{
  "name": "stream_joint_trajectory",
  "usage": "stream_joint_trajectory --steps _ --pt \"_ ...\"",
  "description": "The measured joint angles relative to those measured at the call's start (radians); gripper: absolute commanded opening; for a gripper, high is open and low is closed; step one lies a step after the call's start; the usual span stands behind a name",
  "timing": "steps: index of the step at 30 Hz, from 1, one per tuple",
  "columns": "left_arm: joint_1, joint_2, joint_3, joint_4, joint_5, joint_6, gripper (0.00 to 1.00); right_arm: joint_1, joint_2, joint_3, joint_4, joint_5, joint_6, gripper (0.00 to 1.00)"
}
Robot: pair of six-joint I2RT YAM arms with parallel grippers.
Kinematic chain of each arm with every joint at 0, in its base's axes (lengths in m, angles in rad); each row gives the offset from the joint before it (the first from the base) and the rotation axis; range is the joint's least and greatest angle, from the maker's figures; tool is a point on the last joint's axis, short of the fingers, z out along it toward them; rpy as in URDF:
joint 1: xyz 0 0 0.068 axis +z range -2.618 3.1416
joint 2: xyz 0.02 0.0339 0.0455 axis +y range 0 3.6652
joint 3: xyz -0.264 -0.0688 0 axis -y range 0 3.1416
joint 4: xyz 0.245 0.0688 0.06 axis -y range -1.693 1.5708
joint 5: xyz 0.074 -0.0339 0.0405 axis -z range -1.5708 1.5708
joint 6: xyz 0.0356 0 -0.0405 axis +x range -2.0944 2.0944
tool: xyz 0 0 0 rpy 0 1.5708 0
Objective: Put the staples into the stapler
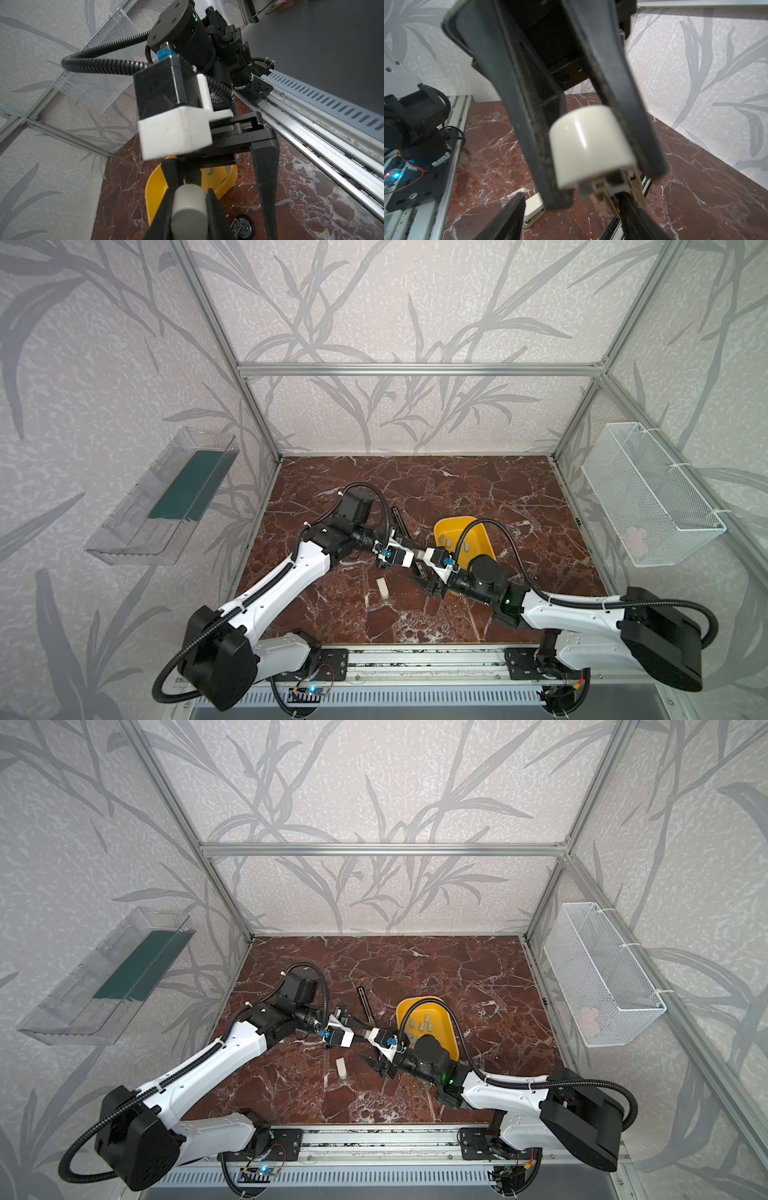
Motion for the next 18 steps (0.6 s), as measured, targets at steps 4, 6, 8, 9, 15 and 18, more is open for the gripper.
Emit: stream_joint_trajectory --steps 4,6,8,9,15,18 --pt "-0.002 0.001 0.001 -0.02 -0.003 0.004 0.0 -0.002 -0.024 -0.018 0.003 0.029 -0.002 0.76" --pt "-0.007 0.003 0.001 -0.038 -0.002 0.004 0.0 -0.003 -0.031 -0.018 0.007 0.04 -0.004 0.78" --pt "-0.008 0.003 0.001 -0.044 -0.002 0.005 0.0 -0.003 -0.034 -0.018 0.009 0.043 -0.008 0.79" --pt "-0.008 0.003 0.001 -0.045 -0.002 0.005 0.0 -0.003 -0.037 -0.018 0.01 0.046 -0.01 0.8" --pt "-0.008 0.004 0.001 -0.057 -0.002 0.005 0.0 -0.003 -0.074 -0.043 0.03 0.067 -0.017 0.84" --pt "-0.008 0.004 0.001 -0.057 -0.002 0.005 0.0 -0.003 -0.083 -0.055 0.043 0.077 -0.019 0.86"
